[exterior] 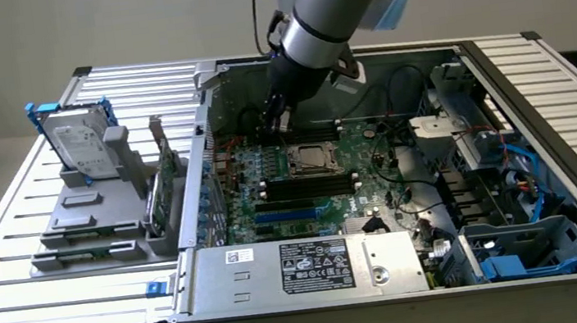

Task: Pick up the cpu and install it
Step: 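Close the cpu cover, then install the first cpu locking lever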

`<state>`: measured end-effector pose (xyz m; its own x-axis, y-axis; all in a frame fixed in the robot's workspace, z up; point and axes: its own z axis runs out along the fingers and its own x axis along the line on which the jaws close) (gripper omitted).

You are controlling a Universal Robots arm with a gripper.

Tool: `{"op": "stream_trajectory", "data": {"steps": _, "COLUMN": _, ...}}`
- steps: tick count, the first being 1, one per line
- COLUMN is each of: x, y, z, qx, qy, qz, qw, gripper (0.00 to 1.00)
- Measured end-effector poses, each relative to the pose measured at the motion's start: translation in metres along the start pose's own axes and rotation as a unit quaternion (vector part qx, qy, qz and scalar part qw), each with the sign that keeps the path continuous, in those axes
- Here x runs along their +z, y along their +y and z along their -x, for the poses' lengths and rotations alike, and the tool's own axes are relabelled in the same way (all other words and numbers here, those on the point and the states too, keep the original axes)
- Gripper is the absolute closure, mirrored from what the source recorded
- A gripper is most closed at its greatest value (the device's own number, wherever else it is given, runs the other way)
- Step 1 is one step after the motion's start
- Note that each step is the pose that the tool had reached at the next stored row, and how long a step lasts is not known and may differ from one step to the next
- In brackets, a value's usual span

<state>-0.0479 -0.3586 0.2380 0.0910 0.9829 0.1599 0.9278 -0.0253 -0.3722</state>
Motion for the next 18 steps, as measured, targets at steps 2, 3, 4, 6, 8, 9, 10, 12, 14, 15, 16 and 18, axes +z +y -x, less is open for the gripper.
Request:
{"op": "stream_trajectory", "data": {"steps": 2, "x": -0.0036, "y": -0.0050, "z": 0.0002, "qx": 0.000, "qy": 0.0019, "qz": -0.0001, "qw": 1.0000, "gripper": 0.89}}
{"op": "stream_trajectory", "data": {"steps": 3, "x": -0.0050, "y": -0.0074, "z": 0.0004, "qx": 0.000, "qy": 0.0025, "qz": -0.0001, "qw": 1.0000, "gripper": 0.89}}
{"op": "stream_trajectory", "data": {"steps": 4, "x": -0.0059, "y": -0.0094, "z": 0.0007, "qx": 0.000, "qy": 0.0029, "qz": -0.0001, "qw": 1.0000, "gripper": 0.89}}
{"op": "stream_trajectory", "data": {"steps": 6, "x": -0.0057, "y": -0.0110, "z": 0.0016, "qx": 0.000, "qy": 0.0034, "qz": -0.0001, "qw": 1.0000, "gripper": 0.89}}
{"op": "stream_trajectory", "data": {"steps": 8, "x": -0.0057, "y": -0.0110, "z": 0.0016, "qx": 0.000, "qy": 0.0034, "qz": -0.0001, "qw": 1.0000, "gripper": 0.89}}
{"op": "stream_trajectory", "data": {"steps": 9, "x": -0.0058, "y": -0.0111, "z": 0.0017, "qx": 0.000, "qy": 0.0034, "qz": -0.0002, "qw": 1.0000, "gripper": 0.89}}
{"op": "stream_trajectory", "data": {"steps": 10, "x": -0.0058, "y": -0.0111, "z": 0.0018, "qx": 0.000, "qy": 0.0034, "qz": -0.0002, "qw": 1.0000, "gripper": 0.89}}
{"op": "stream_trajectory", "data": {"steps": 12, "x": -0.0058, "y": -0.0111, "z": 0.0018, "qx": 0.000, "qy": 0.0034, "qz": -0.0002, "qw": 1.0000, "gripper": 0.89}}
{"op": "stream_trajectory", "data": {"steps": 14, "x": -0.0058, "y": -0.0111, "z": 0.0019, "qx": 0.000, "qy": 0.0034, "qz": -0.0002, "qw": 1.0000, "gripper": 0.89}}
{"op": "stream_trajectory", "data": {"steps": 15, "x": -0.0058, "y": -0.0111, "z": 0.0019, "qx": 0.000, "qy": 0.0034, "qz": -0.0002, "qw": 1.0000, "gripper": 0.89}}
{"op": "stream_trajectory", "data": {"steps": 16, "x": -0.0058, "y": -0.0111, "z": 0.0019, "qx": 0.000, "qy": 0.0034, "qz": -0.0002, "qw": 1.0000, "gripper": 0.89}}
{"op": "stream_trajectory", "data": {"steps": 18, "x": -0.0058, "y": -0.0111, "z": 0.0020, "qx": 0.000, "qy": 0.0034, "qz": -0.0002, "qw": 1.0000, "gripper": 0.89}}
